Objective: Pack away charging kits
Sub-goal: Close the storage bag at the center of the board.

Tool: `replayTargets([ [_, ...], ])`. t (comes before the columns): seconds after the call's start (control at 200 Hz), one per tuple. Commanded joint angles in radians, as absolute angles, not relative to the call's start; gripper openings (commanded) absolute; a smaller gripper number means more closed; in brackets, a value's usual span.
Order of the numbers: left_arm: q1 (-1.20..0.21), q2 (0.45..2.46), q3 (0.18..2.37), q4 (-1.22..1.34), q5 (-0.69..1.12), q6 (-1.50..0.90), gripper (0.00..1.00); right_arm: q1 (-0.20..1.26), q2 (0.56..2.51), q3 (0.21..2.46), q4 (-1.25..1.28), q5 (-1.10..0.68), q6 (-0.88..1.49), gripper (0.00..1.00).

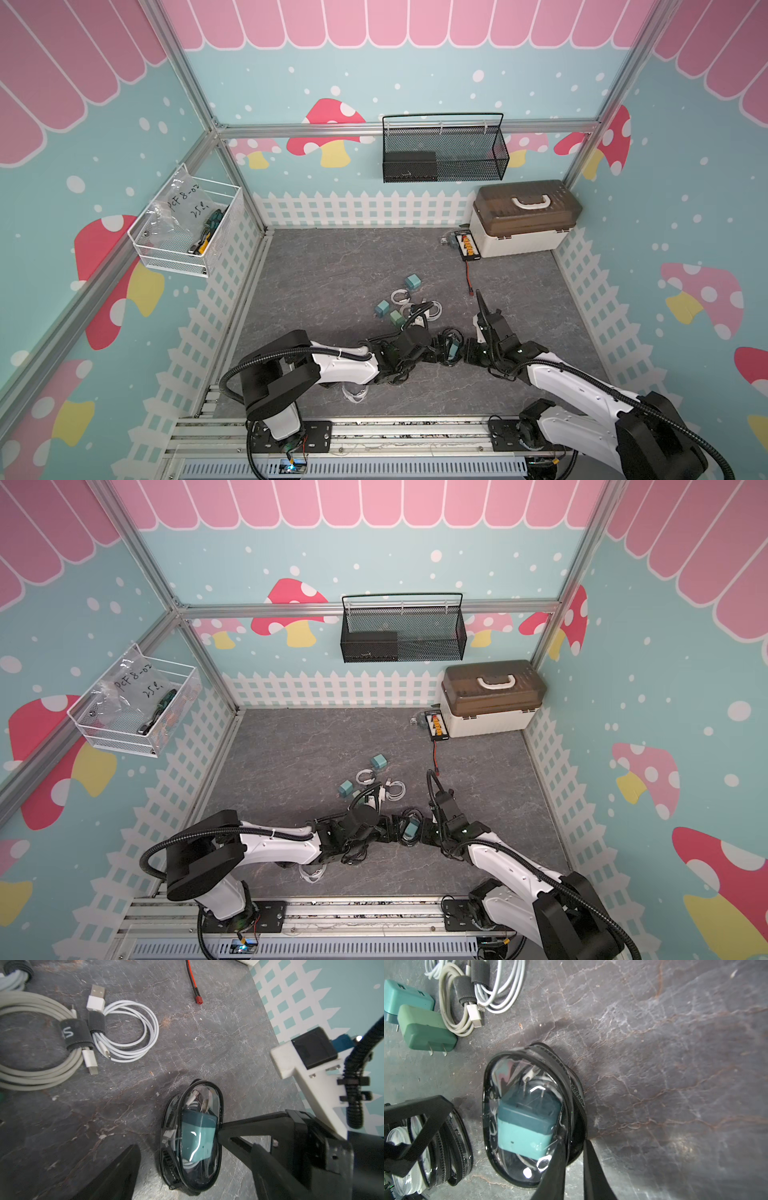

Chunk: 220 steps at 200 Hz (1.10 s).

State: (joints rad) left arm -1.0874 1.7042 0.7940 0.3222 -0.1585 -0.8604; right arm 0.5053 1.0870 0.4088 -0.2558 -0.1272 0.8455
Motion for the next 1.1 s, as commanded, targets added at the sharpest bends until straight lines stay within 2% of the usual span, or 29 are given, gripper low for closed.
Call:
replayTargets([
  [0.0,-1.077,1.736,0.846,0.262,-0.148,-0.873,0.86,0.511,1.113,0.390,-0.260,-0.095,0.845,0.13],
  [0.61,-1.029,1.844,0.916,0.220,0.012,-0.888,0.80,0.507,1.155,0.384,-0.219,-0.090,0.798,0.03],
  [1.096,-0.994,1.939,0.964,0.251,0.183,-0.923,0.77,0.508,1.139,0.396,-0.211,-0.077,0.775,0.01],
])
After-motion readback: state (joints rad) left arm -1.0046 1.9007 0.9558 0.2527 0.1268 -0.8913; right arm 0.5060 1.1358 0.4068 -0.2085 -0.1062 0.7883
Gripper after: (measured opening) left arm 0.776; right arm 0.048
